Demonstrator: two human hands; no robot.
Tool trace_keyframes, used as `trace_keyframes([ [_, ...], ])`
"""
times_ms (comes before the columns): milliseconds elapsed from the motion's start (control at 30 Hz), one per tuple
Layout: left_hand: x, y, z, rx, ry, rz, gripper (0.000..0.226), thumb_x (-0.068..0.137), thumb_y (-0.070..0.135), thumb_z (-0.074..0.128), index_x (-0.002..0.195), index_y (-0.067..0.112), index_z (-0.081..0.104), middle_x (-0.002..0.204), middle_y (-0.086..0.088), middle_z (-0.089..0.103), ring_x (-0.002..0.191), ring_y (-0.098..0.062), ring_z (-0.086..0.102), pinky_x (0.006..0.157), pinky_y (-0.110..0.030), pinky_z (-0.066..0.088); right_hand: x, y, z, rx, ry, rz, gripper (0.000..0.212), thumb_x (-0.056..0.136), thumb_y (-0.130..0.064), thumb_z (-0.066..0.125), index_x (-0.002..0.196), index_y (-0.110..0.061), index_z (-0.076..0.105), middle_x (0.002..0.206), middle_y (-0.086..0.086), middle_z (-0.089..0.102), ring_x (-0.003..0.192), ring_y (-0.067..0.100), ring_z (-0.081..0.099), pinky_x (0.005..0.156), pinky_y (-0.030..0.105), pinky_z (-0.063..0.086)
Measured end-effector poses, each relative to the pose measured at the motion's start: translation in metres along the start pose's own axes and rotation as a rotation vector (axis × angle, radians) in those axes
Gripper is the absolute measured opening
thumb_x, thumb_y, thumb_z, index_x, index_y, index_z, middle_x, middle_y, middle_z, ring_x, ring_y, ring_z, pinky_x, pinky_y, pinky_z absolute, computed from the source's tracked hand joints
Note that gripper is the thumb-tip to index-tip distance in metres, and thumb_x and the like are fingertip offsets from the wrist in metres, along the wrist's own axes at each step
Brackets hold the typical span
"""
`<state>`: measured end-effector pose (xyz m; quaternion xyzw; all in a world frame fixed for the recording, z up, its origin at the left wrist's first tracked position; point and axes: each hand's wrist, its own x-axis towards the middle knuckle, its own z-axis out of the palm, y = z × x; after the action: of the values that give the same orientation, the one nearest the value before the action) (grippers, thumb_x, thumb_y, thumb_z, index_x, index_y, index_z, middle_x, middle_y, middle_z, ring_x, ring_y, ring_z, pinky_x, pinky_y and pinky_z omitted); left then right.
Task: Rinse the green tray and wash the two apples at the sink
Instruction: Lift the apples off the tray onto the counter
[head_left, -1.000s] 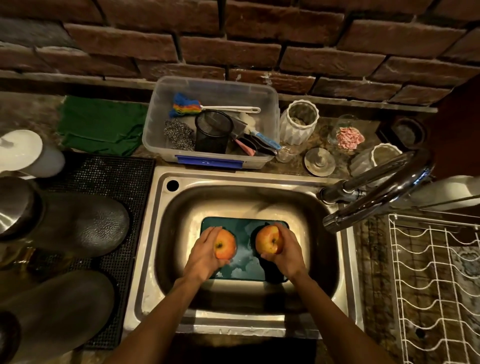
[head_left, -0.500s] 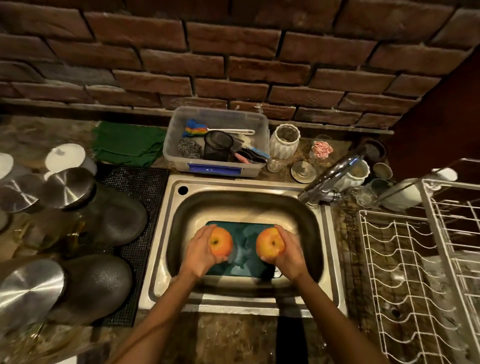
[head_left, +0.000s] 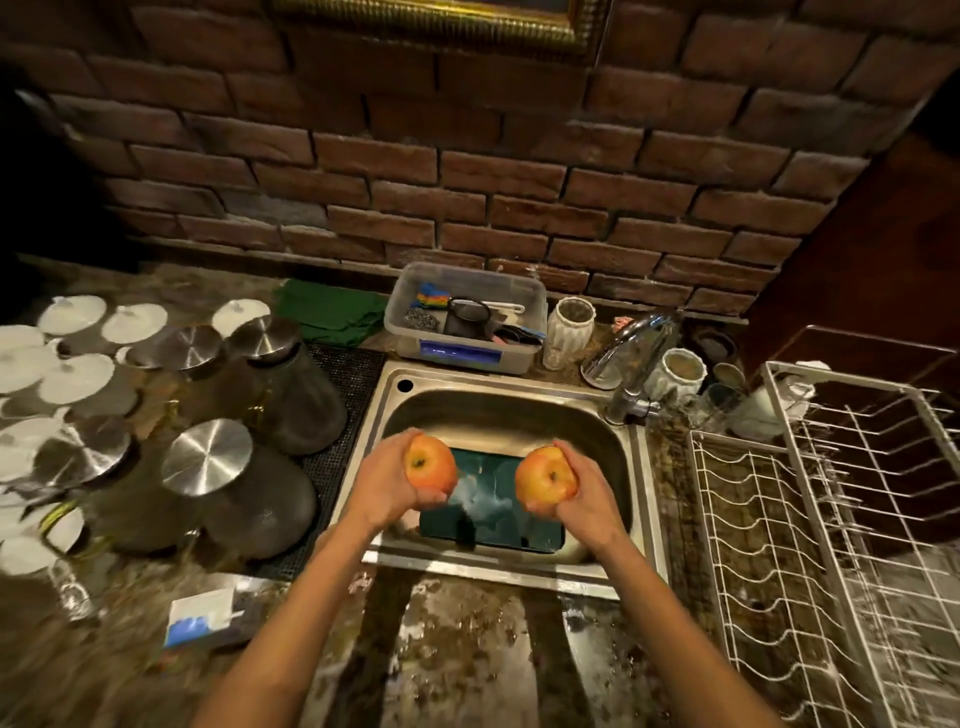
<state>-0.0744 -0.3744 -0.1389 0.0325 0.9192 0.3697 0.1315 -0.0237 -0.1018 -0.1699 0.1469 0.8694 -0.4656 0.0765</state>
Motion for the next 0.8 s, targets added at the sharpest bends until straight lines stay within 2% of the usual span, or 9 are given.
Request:
trace_keyframes([
  [133, -0.034, -0.009, -0.012, 0.01, 0.036, -0.037, 0.102, 0.055, 0.034, 0.094, 0.144, 0.015, 0.046, 0.141, -0.008, 0.054, 0.127, -0.026, 0.053, 0.109, -0.038, 0.042, -0.028, -0.015, 0.007, 0.0, -0.006, -0.036, 0.104, 0.056, -0.021, 0.096, 0.146, -0.023, 0.045, 0.142, 0.004, 0.047, 0.131, 0.022, 0.045, 0.11, 0.033, 0.039],
  [233, -0.062, -0.026, -0.012, -0.003, 0.05, -0.096, 0.104, 0.054, 0.036, 0.094, 0.144, 0.015, 0.046, 0.138, -0.008, 0.056, 0.125, -0.026, 0.054, 0.108, -0.039, 0.043, -0.049, -0.021, 0.022, 0.009, -0.054, -0.059, 0.102, 0.054, -0.019, 0.096, 0.144, -0.023, 0.047, 0.135, 0.0, 0.048, 0.126, 0.019, 0.047, 0.104, 0.026, 0.037],
  [433, -0.112, -0.064, -0.004, -0.023, 0.075, -0.244, 0.112, 0.057, 0.036, 0.093, 0.151, 0.014, 0.036, 0.147, -0.01, 0.048, 0.132, -0.027, 0.048, 0.113, -0.04, 0.037, -0.09, -0.025, 0.068, 0.044, -0.181, -0.051, 0.103, 0.052, -0.018, 0.096, 0.142, -0.03, 0.047, 0.129, -0.009, 0.044, 0.12, 0.012, 0.047, 0.099, 0.022, 0.037],
  [633, -0.138, -0.092, 0.008, -0.013, 0.081, -0.319, 0.11, 0.065, 0.036, 0.089, 0.154, 0.014, 0.027, 0.154, -0.01, 0.039, 0.141, -0.027, 0.039, 0.118, -0.042, 0.032, -0.121, -0.026, 0.111, 0.049, -0.253, -0.024, 0.1, 0.057, -0.014, 0.094, 0.142, -0.035, 0.046, 0.13, -0.016, 0.043, 0.127, 0.013, 0.044, 0.1, 0.023, 0.039],
  [767, -0.147, -0.109, 0.012, -0.009, 0.096, -0.336, 0.107, 0.066, 0.034, 0.089, 0.152, 0.013, 0.03, 0.153, -0.011, 0.04, 0.14, -0.027, 0.04, 0.119, -0.039, 0.032, -0.136, -0.026, 0.133, 0.052, -0.241, -0.009, 0.099, 0.055, -0.014, 0.095, 0.14, -0.036, 0.049, 0.135, -0.016, 0.044, 0.125, 0.01, 0.043, 0.09, 0.01, 0.038],
  [800, -0.148, -0.113, 0.013, -0.009, 0.097, -0.347, 0.107, 0.066, 0.034, 0.088, 0.153, 0.012, 0.028, 0.155, -0.011, 0.038, 0.141, -0.027, 0.039, 0.119, -0.04, 0.032, -0.139, -0.026, 0.138, 0.046, -0.238, -0.005, 0.099, 0.055, -0.014, 0.095, 0.14, -0.035, 0.049, 0.135, -0.015, 0.045, 0.126, 0.011, 0.043, 0.093, 0.012, 0.039],
])
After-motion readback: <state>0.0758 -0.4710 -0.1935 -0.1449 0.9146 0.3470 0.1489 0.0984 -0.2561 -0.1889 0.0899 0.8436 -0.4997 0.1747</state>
